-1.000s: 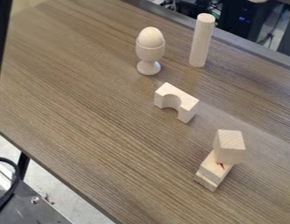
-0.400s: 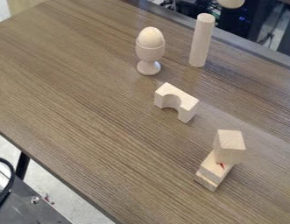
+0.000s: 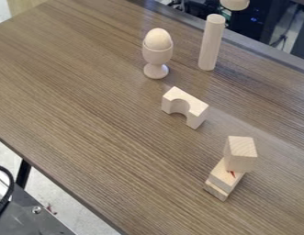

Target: Put the ring on top of the cylinder

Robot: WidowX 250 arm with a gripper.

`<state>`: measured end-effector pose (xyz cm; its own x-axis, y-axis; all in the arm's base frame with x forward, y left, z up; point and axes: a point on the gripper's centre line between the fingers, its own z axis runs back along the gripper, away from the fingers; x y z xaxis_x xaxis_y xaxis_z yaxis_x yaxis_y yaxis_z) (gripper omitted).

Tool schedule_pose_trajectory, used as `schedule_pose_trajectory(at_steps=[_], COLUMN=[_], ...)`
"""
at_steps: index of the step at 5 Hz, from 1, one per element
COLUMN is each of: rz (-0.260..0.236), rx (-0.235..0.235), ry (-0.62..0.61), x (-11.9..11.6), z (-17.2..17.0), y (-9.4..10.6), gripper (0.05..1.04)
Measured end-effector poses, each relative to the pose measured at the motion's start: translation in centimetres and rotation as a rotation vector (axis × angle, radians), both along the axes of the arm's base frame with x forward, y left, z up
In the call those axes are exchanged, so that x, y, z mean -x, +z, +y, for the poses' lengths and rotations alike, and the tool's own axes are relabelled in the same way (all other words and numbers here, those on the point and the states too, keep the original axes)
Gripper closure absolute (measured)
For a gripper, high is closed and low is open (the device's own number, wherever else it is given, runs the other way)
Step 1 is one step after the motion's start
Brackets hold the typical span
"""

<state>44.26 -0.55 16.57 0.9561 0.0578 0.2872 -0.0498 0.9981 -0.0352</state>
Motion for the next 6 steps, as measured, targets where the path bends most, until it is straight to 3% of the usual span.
schedule_pose_trajectory(at_steps=[3, 5, 6], rz=[0.014, 0.068, 0.072], rx=[-0.001, 0.016, 0.024], ry=[0.022, 0.023, 0.016], x=[0.2, -0.1, -0.4], z=[1.3, 1.9, 2.0], y=[-0.8, -3.6, -3.8], gripper=[0.360, 0.360, 0.360])
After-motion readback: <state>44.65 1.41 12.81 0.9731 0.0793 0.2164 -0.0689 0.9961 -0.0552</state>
